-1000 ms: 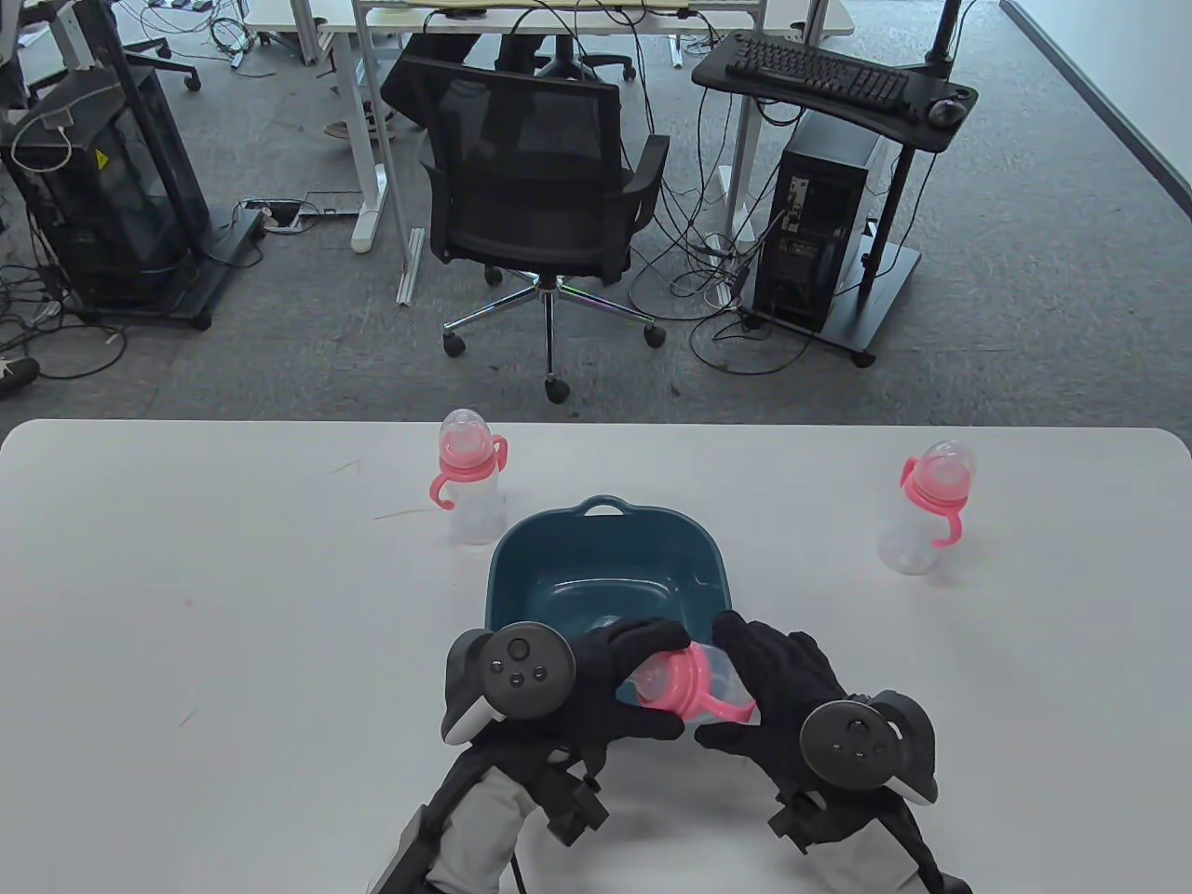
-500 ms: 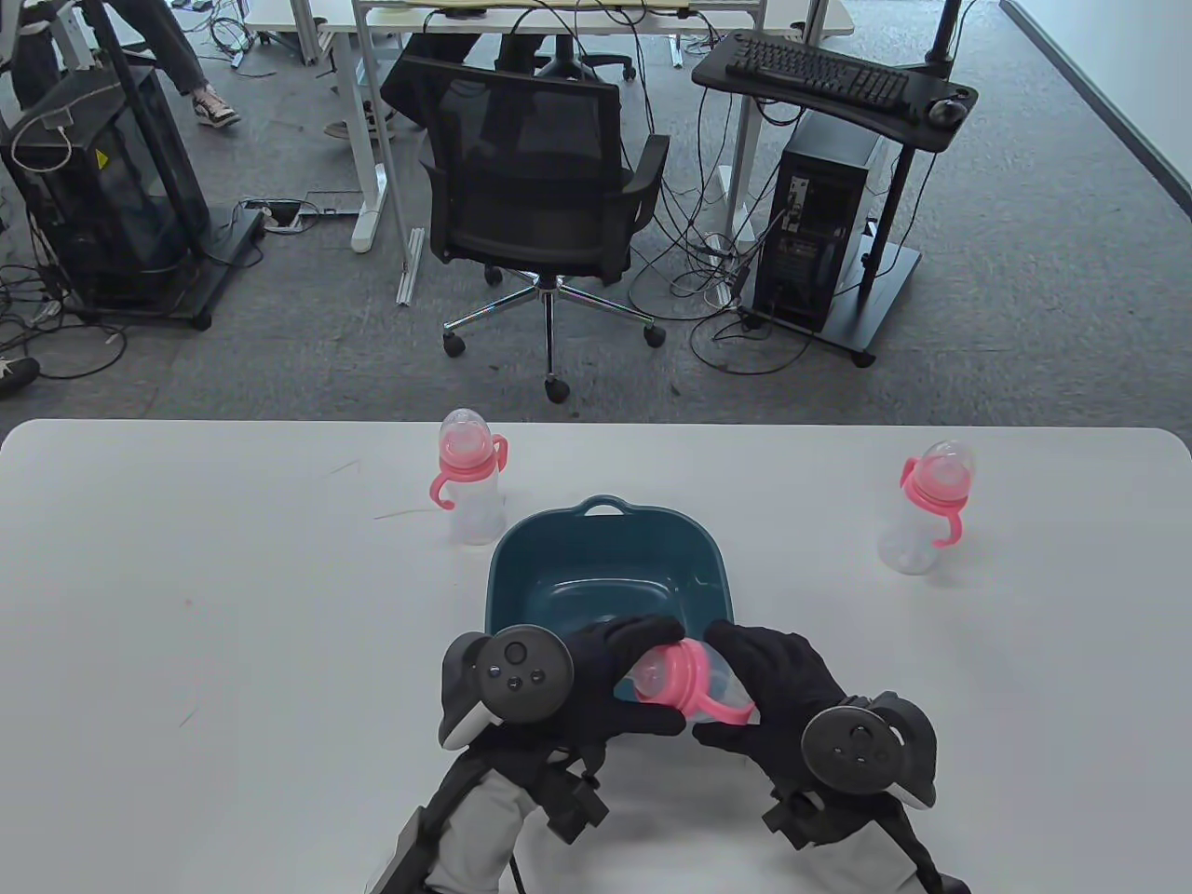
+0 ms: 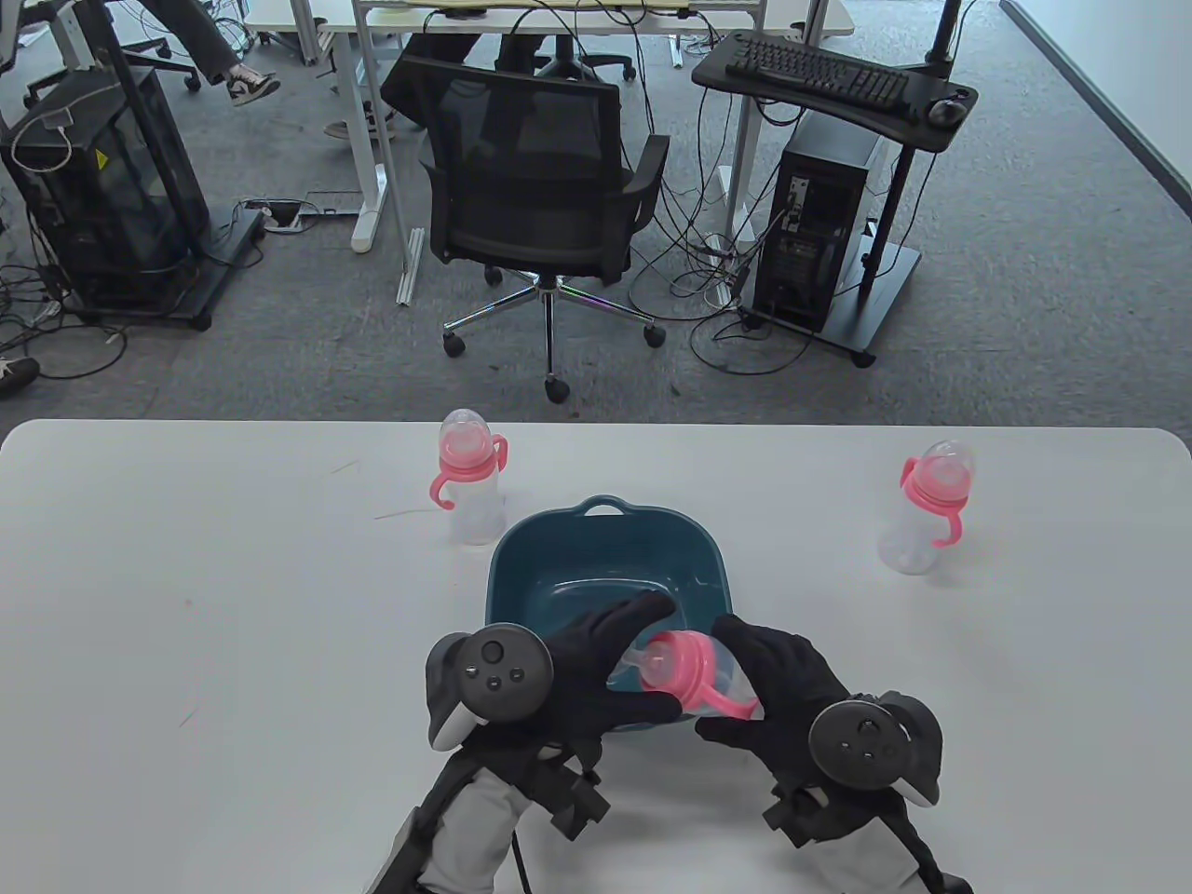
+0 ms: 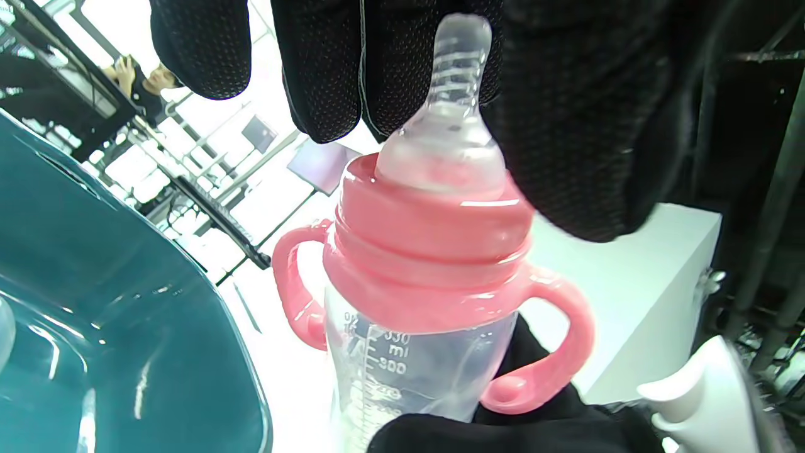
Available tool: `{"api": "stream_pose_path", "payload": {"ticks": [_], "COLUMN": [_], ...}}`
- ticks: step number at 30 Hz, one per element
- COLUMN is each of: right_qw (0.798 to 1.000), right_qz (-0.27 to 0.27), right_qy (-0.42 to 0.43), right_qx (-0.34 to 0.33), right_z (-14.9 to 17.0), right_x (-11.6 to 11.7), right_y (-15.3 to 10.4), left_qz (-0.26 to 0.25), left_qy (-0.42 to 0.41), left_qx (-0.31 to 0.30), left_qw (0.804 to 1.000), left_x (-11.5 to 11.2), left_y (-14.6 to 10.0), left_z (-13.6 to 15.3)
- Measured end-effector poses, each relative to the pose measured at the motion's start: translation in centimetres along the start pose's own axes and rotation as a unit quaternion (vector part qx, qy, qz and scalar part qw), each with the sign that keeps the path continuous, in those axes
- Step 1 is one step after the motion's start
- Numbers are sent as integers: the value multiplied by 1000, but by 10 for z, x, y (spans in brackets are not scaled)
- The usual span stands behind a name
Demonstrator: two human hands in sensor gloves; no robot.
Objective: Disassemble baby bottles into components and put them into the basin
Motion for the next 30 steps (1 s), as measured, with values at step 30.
{"api": "stream_pose_path", "payload": {"ticks": [30], "right_qw": [1000], "right_qz": [-19], "right_qy": [-20], "right_qx": [-4], "right_z": [-2], "right_x": [11], "right_y": [-2], "left_qz": [11], "left_qy": [-74], "left_qx": [0], "left_qw": [997], "left_x": [-16], "left_y": [10], "left_z": [10]}}
Point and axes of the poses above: the tracker on the back of each hand, its own z axis roughly to the little-finger side, its own y axis roughly from the wrist to the fingertips, x = y × z, the point moved 3 cm from there along y, roughly from the wrist to the fingertips, and after that the axes turned 15 degrees about z, right-handed, at the moved point
